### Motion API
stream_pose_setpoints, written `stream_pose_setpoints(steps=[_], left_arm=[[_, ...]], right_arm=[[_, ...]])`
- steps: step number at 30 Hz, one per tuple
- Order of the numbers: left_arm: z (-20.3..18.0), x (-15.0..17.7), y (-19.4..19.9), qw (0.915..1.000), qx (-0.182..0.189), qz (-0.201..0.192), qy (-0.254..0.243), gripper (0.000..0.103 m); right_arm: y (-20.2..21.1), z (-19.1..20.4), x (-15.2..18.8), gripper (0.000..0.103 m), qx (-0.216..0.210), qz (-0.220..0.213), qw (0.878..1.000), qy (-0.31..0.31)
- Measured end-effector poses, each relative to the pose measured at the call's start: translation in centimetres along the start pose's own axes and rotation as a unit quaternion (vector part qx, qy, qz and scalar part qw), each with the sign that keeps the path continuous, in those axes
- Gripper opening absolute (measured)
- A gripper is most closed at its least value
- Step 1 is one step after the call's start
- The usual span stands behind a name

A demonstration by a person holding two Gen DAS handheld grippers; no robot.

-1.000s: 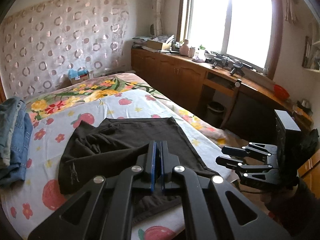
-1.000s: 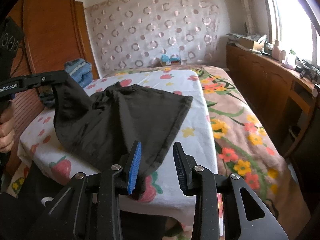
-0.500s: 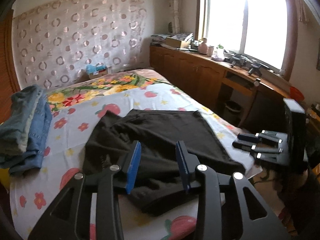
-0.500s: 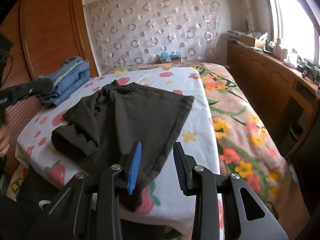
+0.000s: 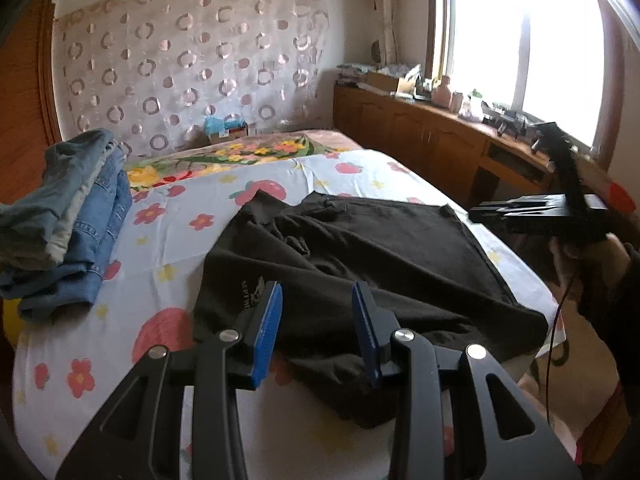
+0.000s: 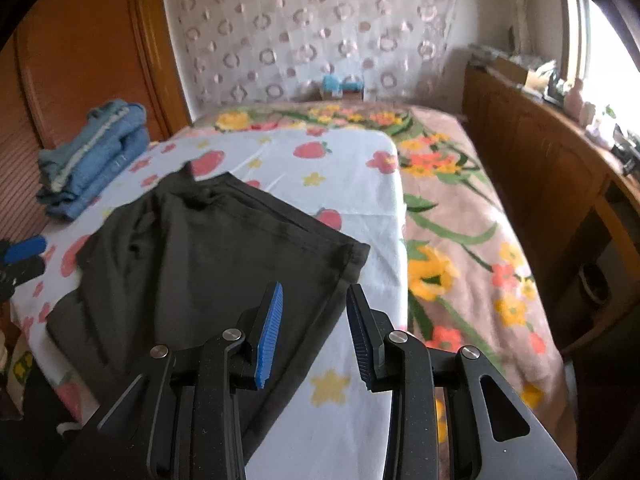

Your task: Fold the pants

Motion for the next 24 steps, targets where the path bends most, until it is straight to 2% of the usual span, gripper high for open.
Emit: stream_pose_setpoints(steps=[3, 7, 11, 13, 15, 16, 21, 24], left_arm=[[0.5, 0.6, -0.6, 0.9999, -0.007, 0.008, -0.002, 0.035], [0.6, 1.9, -1.5, 0.9994, 0.004, 0.035, -0.001, 0.035], [0.7, 2.9, -2.1, 0.9985, 0.013, 0.051, 0.011, 0.035], [0.6, 3.1, -2.2, 0.9983, 0.016, 0.055, 0.014, 0.035], [0.5, 3.3, -2.1, 0.9982, 0.02, 0.054, 0.013, 0.035], [0.4, 3.3, -2.0, 0.9983, 0.021, 0.053, 0.012, 0.035], [0.6, 3.3, -1.4, 0.9986, 0.024, 0.046, 0.016, 0.035], [0.9, 3.4, -1.3, 0.9985, 0.025, 0.045, 0.017, 0.035]], right_arm=[[-2.3, -1.0, -0.1, 0.032, 0.007, 0.031, 0.999, 0.0], [-4.8, -2.3, -0.1, 0.031, 0.015, 0.057, 0.998, -0.005], [-5.4, -2.5, -0.8, 0.023, 0.018, 0.057, 0.998, -0.004], [-5.6, -2.5, -0.9, 0.01, 0.021, 0.058, 0.998, 0.002], [-5.7, -2.2, -1.0, 0.005, 0.014, 0.059, 0.998, 0.005], [-5.6, -2.2, -1.1, 0.004, 0.012, 0.057, 0.998, 0.008], [-4.3, -4.7, -2.0, 0.003, 0.09, 0.022, 0.996, -0.016], [-3.8, -4.7, -2.2, 0.004, 0.087, 0.016, 0.996, -0.027]])
Point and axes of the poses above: each gripper's, at about its wrist camera, not at the fingertips, and y roughly against the way its jaws point, z to its left, x to its underside, the point moved 10 cm from there along -y, roughly the way its jaws point
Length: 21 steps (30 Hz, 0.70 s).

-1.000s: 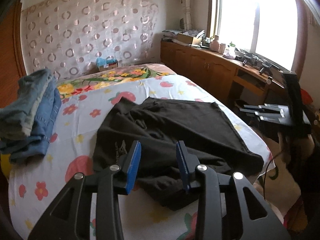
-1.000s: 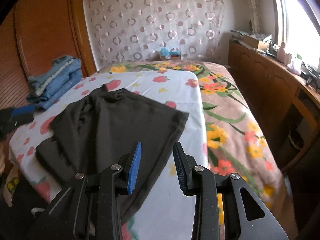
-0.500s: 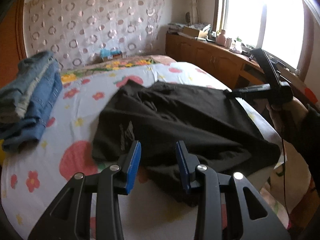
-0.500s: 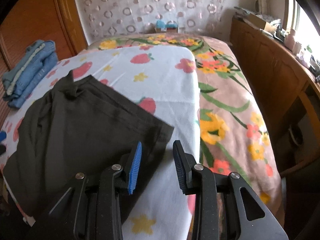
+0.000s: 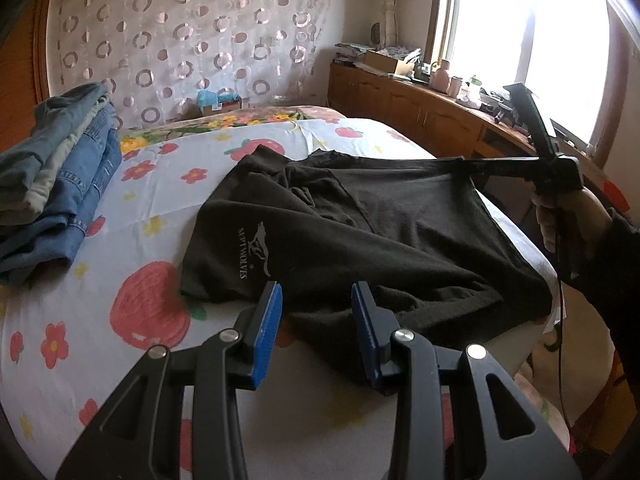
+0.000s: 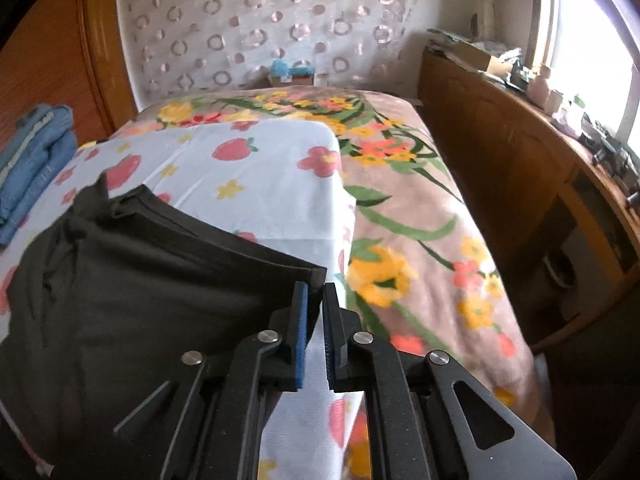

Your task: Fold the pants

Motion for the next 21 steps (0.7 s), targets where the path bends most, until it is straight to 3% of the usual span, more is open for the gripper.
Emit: stream_pose_setpoints(steps=[4, 9, 15, 21], left_arm=[[-0.1, 0.3, 0.3, 1.0, 0.006, 0.002, 0.001, 0.035], [-0.2, 1.0, 0.3, 0.9999, 0.009, 0.013, -0.002, 0.035], [-0.6, 2.3, -0.2, 0.9992, 0.005, 0.036, -0.013, 0.035], [-0.2, 3.3, -0.9, 0.9987, 0.005, 0.05, -0.006, 0.035]], right_arm=[[2.4, 1.4, -0.4, 0.024, -0.007, -0.026, 1.0, 0.014], [6.4, 6.4, 1.2, 0.026, -0.08, -0.045, 0.995, 0.04], [8.5, 13.0, 5.2, 0.027, -0.153, -0.033, 0.985, 0.068], [8.3, 16.3, 7.9, 0.027, -0.178, -0.021, 0.98, 0.081]])
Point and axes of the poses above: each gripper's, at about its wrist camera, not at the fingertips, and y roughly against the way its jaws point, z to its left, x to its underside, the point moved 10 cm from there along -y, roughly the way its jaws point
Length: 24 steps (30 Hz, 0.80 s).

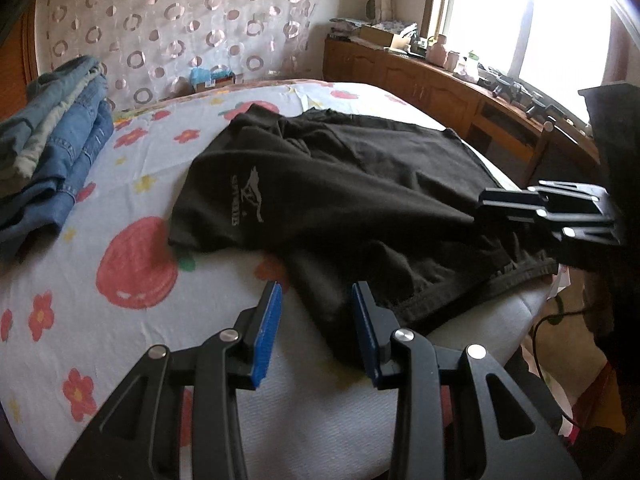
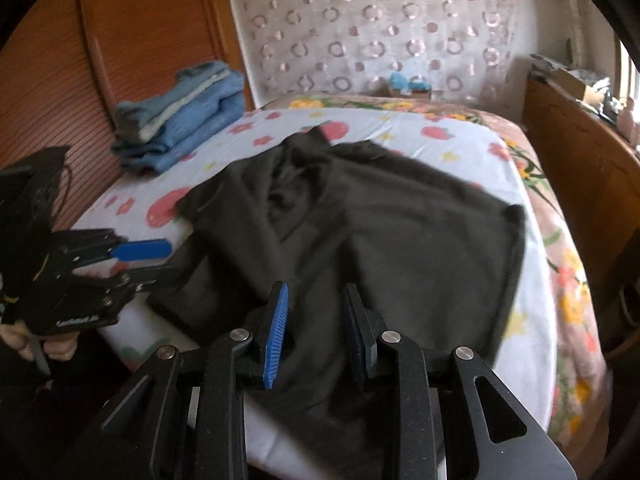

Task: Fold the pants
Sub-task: 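Grasp a shorts leg with the right gripper, lift and fold it over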

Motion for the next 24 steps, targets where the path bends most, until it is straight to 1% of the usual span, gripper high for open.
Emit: stream_pose_setpoints(steps=[5, 6, 7, 8, 10, 12, 14, 20, 21, 22, 23, 24], left_arm=[[-0.1, 0.1, -0.1, 0.9999, -0.008, -0.006, -0.004, 0.037], [-0.1, 0.0, -0.1, 0.9999, -0.008, -0.009, -0.003, 0.038], [-0.1, 0.0, -0.2, 0.9999, -0.007, -0.012, 0.0, 0.04], [0.0, 0.0, -0.1, 0.9999, -0.005, -0.014, 0.001, 0.041], [-0.3, 0.0, -0.2, 0.9999, 0.002, -0.016, -0.001, 0.049], [-0.6, 0.1, -0.2, 0.9998, 0.001, -0.018, -0.009, 0.052], [-0.7, 0.1, -0.2, 0.9997, -0.006, -0.018, -0.012, 0.053], [-0.6, -0.1, -0.2, 0.9998, -0.007, -0.019, -0.006, 0.053], [-0.6, 0.0, -0.1, 0.9998, -0.006, -0.018, -0.004, 0.053], [-0.5, 0.0, -0.1, 0.9998, -0.006, -0.017, -0.003, 0.053], [-0.5, 0.0, -0.1, 0.9999, -0.004, -0.016, 0.0, 0.053], [-0.5, 0.0, 0.0, 0.9999, -0.001, -0.015, 0.002, 0.053]], right_arm=[[-0.5, 1.2, 0.8, 0.028, -0.01, 0.006, 1.0, 0.006], [-0.6, 1.4, 1.1, 0.031, -0.011, 0.008, 1.0, 0.005], [-0.7, 1.5, 1.2, 0.034, -0.012, 0.01, 1.0, 0.005], [-0.8, 1.6, 1.3, 0.035, -0.014, 0.011, 1.0, 0.005], [-1.2, 1.6, 1.5, 0.036, -0.013, 0.015, 1.0, 0.005], [-1.5, 1.3, 1.6, 0.036, -0.009, 0.017, 1.0, 0.004], [-1.8, 1.1, 1.6, 0.036, -0.005, 0.02, 1.0, 0.001], [-2.1, 0.7, 1.6, 0.036, -0.01, 0.017, 1.0, -0.009], [-2.0, 0.7, 1.6, 0.03, -0.01, 0.016, 1.0, -0.009], [-1.9, 0.8, 1.6, 0.015, -0.011, 0.014, 1.0, -0.009], [-1.8, 0.8, 1.5, 0.01, -0.013, 0.011, 1.0, -0.007], [-1.7, 0.9, 1.3, 0.007, -0.014, 0.005, 1.0, -0.007]])
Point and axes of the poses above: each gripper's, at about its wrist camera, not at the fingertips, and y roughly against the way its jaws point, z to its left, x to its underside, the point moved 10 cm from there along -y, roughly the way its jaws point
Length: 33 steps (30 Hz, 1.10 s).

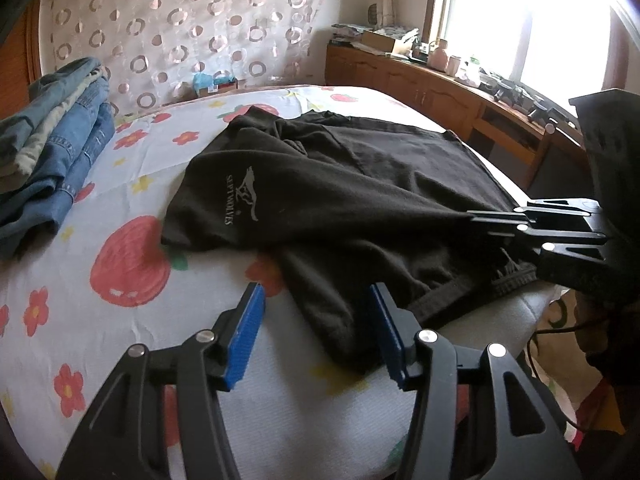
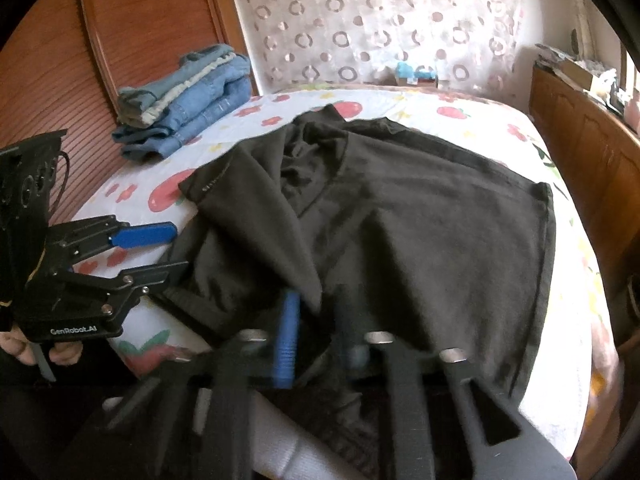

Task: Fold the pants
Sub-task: 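Grasp a shorts leg with the right gripper, lift and fold it over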

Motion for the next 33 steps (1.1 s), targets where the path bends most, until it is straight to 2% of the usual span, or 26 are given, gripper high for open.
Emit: stream_pose_setpoints(steps=[1, 4, 12, 19, 25, 33], left_arm=[[0.0, 0.0, 0.1, 1.0, 0.002, -0.001, 0.003, 0.053], [0.1, -0.3, 0.7, 0.9999, 0.008, -0.009, 0.011, 0.053], [-0.2, -1.5, 2.0, 0.9995, 0.009, -0.028, 0.008, 0.053], [-1.0, -2.6, 1.9, 0.9997, 0.008, -0.024, 0.0, 0.053], [-2.3, -3.7, 1.5, 0.9995, 0.017, -0.023, -0.012, 0.053], [-3.4, -3.2, 0.5, 0.9995, 0.02, -0.01, -0.024, 0.053]], right_arm=[[0.2, 0.1, -0.1, 0.002, 0.0, -0.004, 1.0, 0.0], [1.3, 0.6, -0.7, 0.001, 0.0, -0.027, 1.0, 0.008], [5.1, 0.9, -3.1, 0.0, 0.008, -0.074, 0.997, 0.012], [9.3, -1.0, -3.9, 0.0, 0.034, -0.108, 0.994, 0.004], [11.1, -3.4, -2.0, 0.001, 0.052, -0.107, 0.993, -0.018], [10.7, -5.2, 1.2, 0.001, 0.059, -0.08, 0.994, -0.049]])
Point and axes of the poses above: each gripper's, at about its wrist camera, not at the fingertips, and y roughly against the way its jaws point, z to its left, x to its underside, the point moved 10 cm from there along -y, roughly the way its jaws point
